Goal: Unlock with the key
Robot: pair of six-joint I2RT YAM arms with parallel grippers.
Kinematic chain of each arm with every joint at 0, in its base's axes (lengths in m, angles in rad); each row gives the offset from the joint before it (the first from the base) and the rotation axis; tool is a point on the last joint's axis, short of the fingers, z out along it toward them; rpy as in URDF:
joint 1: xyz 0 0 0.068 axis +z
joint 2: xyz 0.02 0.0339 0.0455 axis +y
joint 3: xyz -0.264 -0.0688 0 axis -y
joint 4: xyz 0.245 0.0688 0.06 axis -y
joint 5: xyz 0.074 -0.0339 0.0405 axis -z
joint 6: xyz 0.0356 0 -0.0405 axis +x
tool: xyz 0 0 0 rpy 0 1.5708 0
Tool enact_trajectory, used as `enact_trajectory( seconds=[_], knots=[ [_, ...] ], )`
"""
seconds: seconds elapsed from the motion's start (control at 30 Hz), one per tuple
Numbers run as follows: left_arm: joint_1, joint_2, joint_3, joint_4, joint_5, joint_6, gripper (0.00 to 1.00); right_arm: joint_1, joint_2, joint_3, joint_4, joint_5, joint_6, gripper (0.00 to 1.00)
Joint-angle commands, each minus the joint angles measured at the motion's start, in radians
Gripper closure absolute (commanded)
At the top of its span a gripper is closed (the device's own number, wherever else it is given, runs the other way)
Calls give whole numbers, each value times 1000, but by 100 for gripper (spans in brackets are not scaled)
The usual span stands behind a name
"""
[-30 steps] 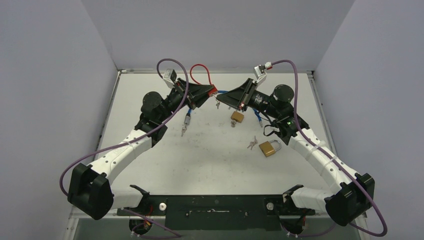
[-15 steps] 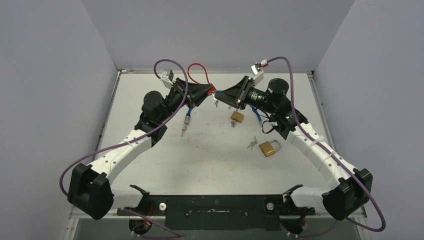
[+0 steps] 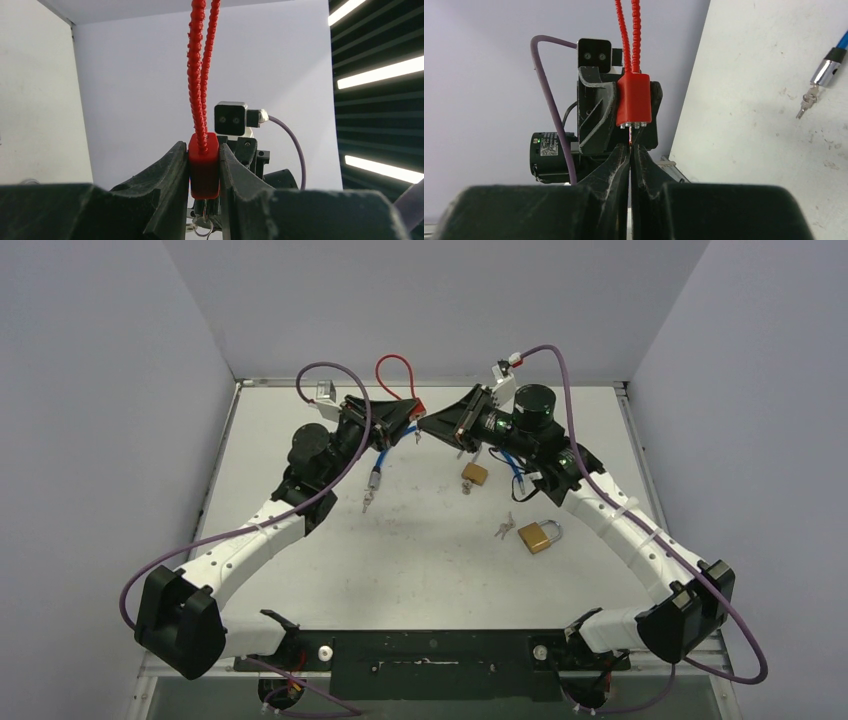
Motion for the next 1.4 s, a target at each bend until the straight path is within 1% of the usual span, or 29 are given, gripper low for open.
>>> enact_trajectory(
  seconds=[0.0, 0.07, 0.2, 0.33, 0.4, 0.43, 0.5, 0.63, 0.73, 0.83, 0.93, 1.13, 1.3, 1.37],
  knots=[
    [-65, -46, -5, -12, 231, 56, 100, -53, 20, 51, 3, 27, 24, 100],
    [-47, -54, -6, -22, 251, 66, 100, -80, 6, 37, -2, 2, 7, 100],
    [-41, -44, 21, -34, 286, 95, 100, -117, -2, -2, 71, -93, 30, 100],
    [-50, -32, 44, -71, 294, 142, 100, -124, 13, 25, 54, -102, 39, 100],
    [-50, -36, 40, -89, 276, 139, 100, -123, 25, 51, 22, -76, 36, 100],
    [-52, -41, 28, -67, 259, 117, 100, -115, 26, 54, 26, -51, 37, 100],
    [-64, -51, 0, -25, 206, 57, 100, -79, 24, 38, 77, 15, 25, 100],
    [-82, -68, -39, 10, 99, -40, 100, 9, 35, 19, 148, 119, -72, 100],
    [-88, -73, -46, 42, 51, -76, 100, 35, 32, -7, 164, 166, -100, 100],
    [-108, -66, -50, 69, 40, -94, 100, 37, 32, -44, 218, 174, -81, 100],
    [-115, -50, -72, 144, 59, -126, 100, 32, 44, -59, 245, 150, -27, 100],
    [-121, -67, -89, 155, 62, -108, 100, -17, 31, -93, 304, 108, 97, 100],
    [-121, -69, -123, 200, 40, -119, 100, -31, 14, -123, 339, 79, 84, 100],
    [-120, -71, -133, 200, 25, -120, 100, -35, 8, -151, 378, 47, 99, 96]
  ],
)
